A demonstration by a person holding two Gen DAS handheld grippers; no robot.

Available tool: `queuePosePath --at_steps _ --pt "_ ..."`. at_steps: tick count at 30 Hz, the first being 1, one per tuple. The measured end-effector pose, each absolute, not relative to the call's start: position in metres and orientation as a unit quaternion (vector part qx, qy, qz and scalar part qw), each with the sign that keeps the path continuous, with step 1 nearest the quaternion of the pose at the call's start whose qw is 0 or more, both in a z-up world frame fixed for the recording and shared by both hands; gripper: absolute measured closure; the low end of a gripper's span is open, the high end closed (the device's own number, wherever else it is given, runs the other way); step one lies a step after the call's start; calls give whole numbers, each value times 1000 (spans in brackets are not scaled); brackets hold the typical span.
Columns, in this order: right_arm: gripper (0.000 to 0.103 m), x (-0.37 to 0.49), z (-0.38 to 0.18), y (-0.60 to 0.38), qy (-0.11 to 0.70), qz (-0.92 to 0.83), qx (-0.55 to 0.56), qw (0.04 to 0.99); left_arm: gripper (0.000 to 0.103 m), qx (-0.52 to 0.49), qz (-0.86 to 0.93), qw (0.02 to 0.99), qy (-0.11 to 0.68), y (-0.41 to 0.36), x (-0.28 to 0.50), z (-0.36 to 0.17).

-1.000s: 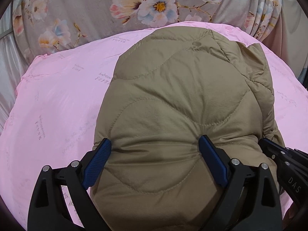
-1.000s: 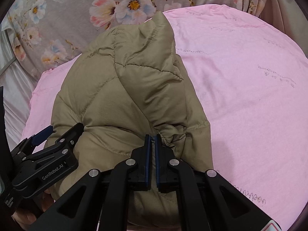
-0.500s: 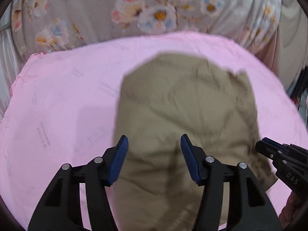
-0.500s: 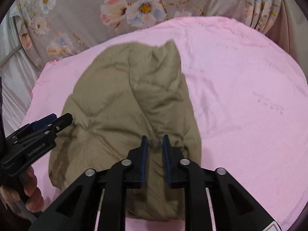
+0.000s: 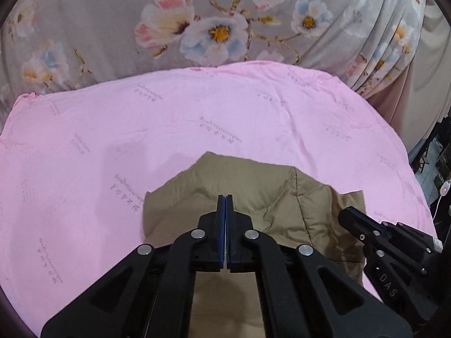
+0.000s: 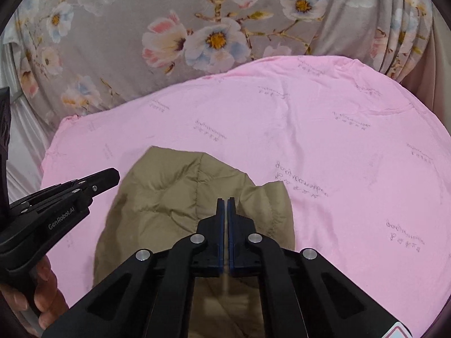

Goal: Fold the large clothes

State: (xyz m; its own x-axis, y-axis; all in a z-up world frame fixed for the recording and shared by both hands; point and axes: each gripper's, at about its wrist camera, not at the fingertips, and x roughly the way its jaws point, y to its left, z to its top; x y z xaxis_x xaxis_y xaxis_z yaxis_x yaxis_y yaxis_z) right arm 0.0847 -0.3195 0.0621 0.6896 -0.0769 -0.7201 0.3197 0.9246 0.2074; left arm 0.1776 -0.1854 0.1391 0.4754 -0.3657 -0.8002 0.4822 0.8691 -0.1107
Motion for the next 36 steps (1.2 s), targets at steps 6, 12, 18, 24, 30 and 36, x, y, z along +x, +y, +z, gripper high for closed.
queuePosePath --at_steps 6,12,18,24,30,36 --pt "103 106 8 -331 417 -124 165 885 103 96 -245 845 465 -202 186 86" --pt "103 110 -5 -332 409 -113 188 886 103 79 -253 848 459 -200 192 69" --pt "103 110 -14 -333 394 -112 201 890 103 84 -252 858 440 -204 190 57" --pt "103 110 -19 -332 385 -118 203 893 103 96 -248 865 425 -209 187 50" --pt "103 112 -22 -331 383 -119 204 893 103 104 -244 870 417 -213 186 44" --pt "103 100 -20 -345 357 -81 250 896 103 68 -260 870 414 -202 187 49"
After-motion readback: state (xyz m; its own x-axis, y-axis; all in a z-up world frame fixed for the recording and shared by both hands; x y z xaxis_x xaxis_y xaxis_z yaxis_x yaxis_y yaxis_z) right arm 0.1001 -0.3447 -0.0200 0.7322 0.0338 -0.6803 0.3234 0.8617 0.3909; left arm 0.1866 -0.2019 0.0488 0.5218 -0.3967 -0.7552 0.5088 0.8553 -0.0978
